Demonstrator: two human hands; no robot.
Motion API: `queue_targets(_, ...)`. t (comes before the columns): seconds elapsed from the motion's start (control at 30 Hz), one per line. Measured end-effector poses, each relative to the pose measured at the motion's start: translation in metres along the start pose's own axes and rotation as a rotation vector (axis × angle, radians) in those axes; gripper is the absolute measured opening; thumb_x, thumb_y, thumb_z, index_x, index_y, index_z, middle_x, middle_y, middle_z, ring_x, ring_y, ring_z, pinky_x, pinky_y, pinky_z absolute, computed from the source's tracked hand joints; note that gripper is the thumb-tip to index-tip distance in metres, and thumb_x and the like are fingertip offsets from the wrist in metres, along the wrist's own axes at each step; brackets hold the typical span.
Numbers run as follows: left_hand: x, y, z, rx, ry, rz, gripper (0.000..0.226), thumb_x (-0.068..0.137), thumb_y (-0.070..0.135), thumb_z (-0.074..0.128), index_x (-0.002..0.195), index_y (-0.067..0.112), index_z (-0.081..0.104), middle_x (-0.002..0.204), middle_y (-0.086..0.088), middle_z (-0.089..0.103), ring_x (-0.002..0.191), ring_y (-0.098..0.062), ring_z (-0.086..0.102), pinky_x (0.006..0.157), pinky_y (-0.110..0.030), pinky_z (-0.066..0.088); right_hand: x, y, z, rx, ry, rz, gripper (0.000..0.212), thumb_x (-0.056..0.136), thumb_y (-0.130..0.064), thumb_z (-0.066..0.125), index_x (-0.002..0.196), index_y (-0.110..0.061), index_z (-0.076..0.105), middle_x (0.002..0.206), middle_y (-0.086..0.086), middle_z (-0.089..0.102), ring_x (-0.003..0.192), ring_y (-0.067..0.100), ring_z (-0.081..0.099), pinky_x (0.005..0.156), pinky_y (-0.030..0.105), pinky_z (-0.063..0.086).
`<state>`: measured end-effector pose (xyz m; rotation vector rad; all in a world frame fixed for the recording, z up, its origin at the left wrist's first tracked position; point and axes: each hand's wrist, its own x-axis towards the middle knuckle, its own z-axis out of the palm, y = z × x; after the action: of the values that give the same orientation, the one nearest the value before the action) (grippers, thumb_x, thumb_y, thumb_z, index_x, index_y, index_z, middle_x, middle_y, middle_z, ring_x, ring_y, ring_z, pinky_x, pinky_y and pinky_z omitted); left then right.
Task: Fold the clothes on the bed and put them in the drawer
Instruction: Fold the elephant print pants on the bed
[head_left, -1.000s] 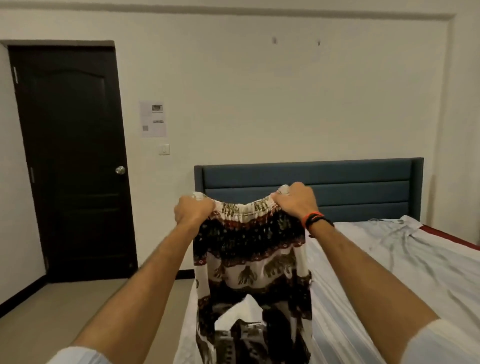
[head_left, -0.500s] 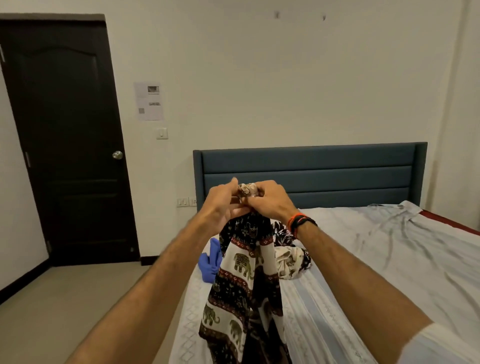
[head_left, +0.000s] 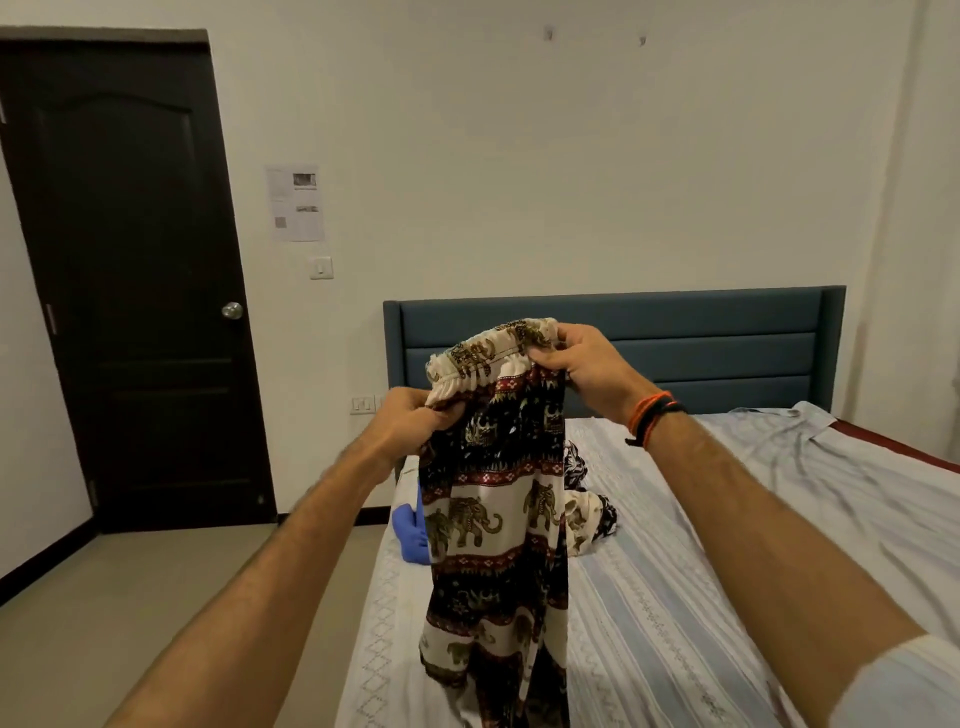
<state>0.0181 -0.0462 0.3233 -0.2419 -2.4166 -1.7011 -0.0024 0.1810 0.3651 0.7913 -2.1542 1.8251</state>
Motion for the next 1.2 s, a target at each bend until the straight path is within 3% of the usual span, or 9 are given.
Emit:
queue_targets(0.13,0.013,0.012,-0.002,0.169,0.253,0.134,0.015,0.094,0.024,0.064,0.08,0.019,0.067,0.073,0.0,0.06,0.072,-0.015,0.052,0.055,-0.026,0.037,0.013,0.016,-0.024,-0.566,0.127,0.064,0.013,0.086,-0.012,0.061,0.083,0.0,0.063,0.08,0.024,0.063,0.077,0.021,0.057,0.066,0.033,0.043)
queue_targets(0.3,0.002,0.005,0.011,0.671,0.391,0.176,0.011,0.093,0.021,0.056,0.086,0.024,0.064,0.078,0.0,0.065,0.071,-0.02,0.059,0.058,-0.029,0.045,-0.005,0.027,-0.01,-0.916,0.27,0.28,0.009,0.088,-0.014,0.054,0.084,-0.011,0.062,0.086,0.012,0.064,0.08,0.032,0.059,0.074,0.036,0.05)
queue_targets(0.37,-0.002,-0.003,0.011,0.744,0.405,0.144,0.013,0.092,0.022,0.056,0.084,0.02,0.066,0.076,-0.001,0.066,0.068,-0.02,0.06,0.058,-0.03,0.048,-0.009,0.032,-0.007,-0.793,0.263,0.345,0.016,0.095,-0.016,0.051,0.083,-0.011,0.06,0.088,0.012,0.063,0.074,0.029,0.063,0.056,0.028,0.048)
queue_targets(0.43,-0.004,-0.004,0.008,0.672,0.394,0.113,0.013,0.093,0.023,0.056,0.089,0.019,0.068,0.077,-0.002,0.068,0.064,-0.02,0.065,0.057,-0.03,0.053,-0.01,0.034,-0.005,-0.437,0.258,0.386,0.02,0.101,-0.014,0.045,0.089,-0.006,0.059,0.099,0.012,0.063,0.066,0.025,0.07,0.041,0.02,0.045)
queue_targets(0.53,-0.002,0.013,0.001,0.229,0.342,0.057,0.011,0.098,0.02,0.058,0.103,0.017,0.066,0.086,-0.001,0.069,0.056,-0.019,0.072,0.05,-0.027,0.055,-0.005,0.017,-0.002,-0.004,0.276,0.308,0.022,0.105,-0.015,0.046,0.103,0.003,0.059,0.121,0.016,0.063,0.082,0.03,0.074,0.061,0.033,0.061)
queue_targets(0.63,0.007,0.041,-0.012,-0.144,0.335,0.106,0.014,0.097,0.009,0.057,0.107,0.012,0.067,0.108,-0.009,0.067,0.068,-0.023,0.075,0.064,-0.033,0.062,0.011,-0.014,-0.003,0.061,0.312,0.135,0.022,0.103,-0.023,0.05,0.09,-0.009,0.06,0.116,0.018,0.067,0.099,0.028,0.069,0.088,0.044,0.058)
queue_targets(0.8,0.008,0.064,-0.02,-0.145,0.393,0.209,0.014,0.096,0.013,0.062,0.109,0.012,0.068,0.103,-0.005,0.069,0.074,-0.016,0.075,0.075,-0.034,0.062,0.019,-0.036,-0.003,0.104,0.335,0.042,0.018,0.103,-0.022,0.05,0.091,-0.013,0.06,0.111,0.013,0.07,0.101,0.021,0.067,0.093,0.039,0.056)
queue_targets(1.03,-0.005,0.063,-0.018,-0.05,0.556,0.312,0.01,0.095,0.026,0.064,0.102,0.02,0.067,0.091,0.002,0.071,0.063,-0.014,0.072,0.064,-0.032,0.062,0.003,-0.053,-0.004,0.077,0.351,0.008,0.02,0.1,-0.027,0.056,0.104,-0.008,0.065,0.104,0.007,0.072,0.076,0.016,0.074,0.069,0.03,0.062)
queue_targets(1.2,0.005,0.063,-0.02,-0.009,0.596,0.398,0.02,0.082,0.045,0.061,0.081,0.025,0.067,0.078,0.005,0.071,0.075,-0.017,0.068,0.07,-0.039,0.059,0.009,-0.056,-0.005,0.036,0.431,-0.038,0.022,0.099,-0.026,0.059,0.101,-0.006,0.066,0.092,0.007,0.073,0.055,0.01,0.069,0.049,0.021,0.054)
